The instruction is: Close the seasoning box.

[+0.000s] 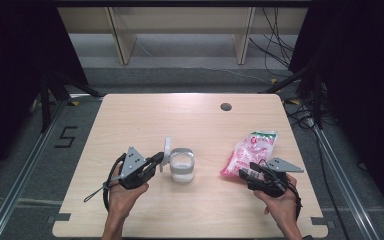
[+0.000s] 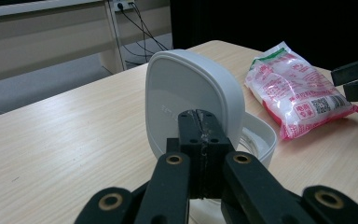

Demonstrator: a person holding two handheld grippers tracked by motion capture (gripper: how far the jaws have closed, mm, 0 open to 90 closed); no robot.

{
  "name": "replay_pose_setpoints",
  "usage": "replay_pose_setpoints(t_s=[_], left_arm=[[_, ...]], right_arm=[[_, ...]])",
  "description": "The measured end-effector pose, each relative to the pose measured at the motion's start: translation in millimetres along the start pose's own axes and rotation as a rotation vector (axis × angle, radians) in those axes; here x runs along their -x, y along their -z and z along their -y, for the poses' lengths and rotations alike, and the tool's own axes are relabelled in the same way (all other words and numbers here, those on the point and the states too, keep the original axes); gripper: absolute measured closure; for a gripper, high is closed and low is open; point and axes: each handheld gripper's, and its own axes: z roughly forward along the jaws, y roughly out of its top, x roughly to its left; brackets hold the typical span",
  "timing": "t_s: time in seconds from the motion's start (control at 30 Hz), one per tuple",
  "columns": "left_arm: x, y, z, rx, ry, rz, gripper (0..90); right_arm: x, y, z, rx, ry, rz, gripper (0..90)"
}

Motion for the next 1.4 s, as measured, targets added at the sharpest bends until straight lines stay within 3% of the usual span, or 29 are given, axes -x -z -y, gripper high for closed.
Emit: replay_pose_setpoints(t_s=[0.03, 0.33, 0.4, 0.43, 0.47, 0.5, 0.53, 0.57, 0.63, 0.73, 0.77, 0.8, 0.97, 1.03, 1.07, 1.17, 1.23, 1.27, 1.3, 1.4], left_arm=[[1.4, -0.3, 0.1, 0.000, 0.012, 0.002, 89.3], [9.7, -4.4, -0.5, -0.006, -0.007, 0.022, 89.3], [12.9, -6.5, -0.3, -0.004, -0.005, 0.038, 89.2], [14.4, -6.5, -0.6, -0.013, -0.011, 0.039, 89.1], [16.0, -7.1, -0.6, -0.015, -0.008, 0.048, 88.9], [17.3, -6.4, -0.3, -0.030, -0.002, 0.049, 88.6], [17.3, -6.9, -0.9, -0.026, -0.025, 0.058, 88.4], [20.0, -7.1, -0.1, -0.026, -0.008, 0.069, 87.9], [20.5, -7.5, -0.3, -0.022, -0.024, 0.075, 85.8], [22.7, -5.0, 0.6, -0.023, 0.006, 0.077, 79.7], [22.6, -4.1, 1.1, -0.017, 0.016, 0.096, 74.9], [24.1, -4.5, 1.8, -0.011, 0.031, 0.107, 69.4], [29.0, -3.6, 7.3, -0.012, 0.047, 0.127, 54.9], [29.6, -2.7, 9.3, -0.023, 0.036, 0.128, 52.2], [31.0, -3.5, 10.8, -0.019, 0.063, 0.126, 49.7], [31.7, -3.0, 13.5, -0.030, 0.061, 0.122, 43.4], [33.5, -2.3, 15.5, -0.030, 0.072, 0.128, 40.5], [34.8, -2.6, 16.9, -0.022, 0.087, 0.140, 39.2], [35.3, -1.9, 17.7, -0.025, 0.087, 0.138, 38.0], [36.9, -0.8, 19.3, -0.033, 0.091, 0.136, 34.7]], right_arm=[[2.6, -0.7, -0.3, 0.012, 0.034, 0.002, 46.2], [2.9, 0.0, 0.4, 0.013, 0.042, 0.000, 46.1], [-0.2, 0.7, 1.0, 0.001, 0.000, -0.002, 46.1], [3.0, 0.1, 0.7, 0.010, 0.033, 0.002, 46.1], [3.1, -0.3, 0.9, 0.016, 0.033, 0.000, 46.1], [2.4, -0.2, 0.8, 0.017, 0.023, -0.008, 46.1], [0.3, 1.2, 1.3, 0.009, -0.002, -0.013, 46.1], [0.8, 0.0, 1.4, 0.016, 0.005, 0.000, 46.1], [2.9, -0.4, 1.0, 0.016, 0.031, 0.009, 46.1], [3.3, 1.0, 1.2, 0.010, 0.038, 0.006, 46.1], [3.2, 1.8, 1.2, 0.012, 0.038, 0.000, 46.1], [0.2, 1.4, 2.0, 0.009, 0.000, 0.001, 46.1], [2.0, 0.6, 2.1, 0.009, 0.034, -0.008, 45.5], [0.0, 1.9, 2.2, 0.013, 0.025, -0.021, 45.0], [0.9, 2.2, 2.1, 0.016, 0.049, -0.023, 44.6], [-3.3, 0.9, 2.6, 0.039, 0.037, -0.034, 43.2], [-1.3, 1.2, 2.5, 0.055, 0.093, -0.044, 42.2], [-2.7, 0.1, 3.3, 0.054, 0.079, -0.054, 41.8], [-1.6, 0.2, 3.4, 0.055, 0.102, -0.051, 41.4], [-4.0, -1.4, 4.9, 0.055, 0.079, -0.079, 39.9]])
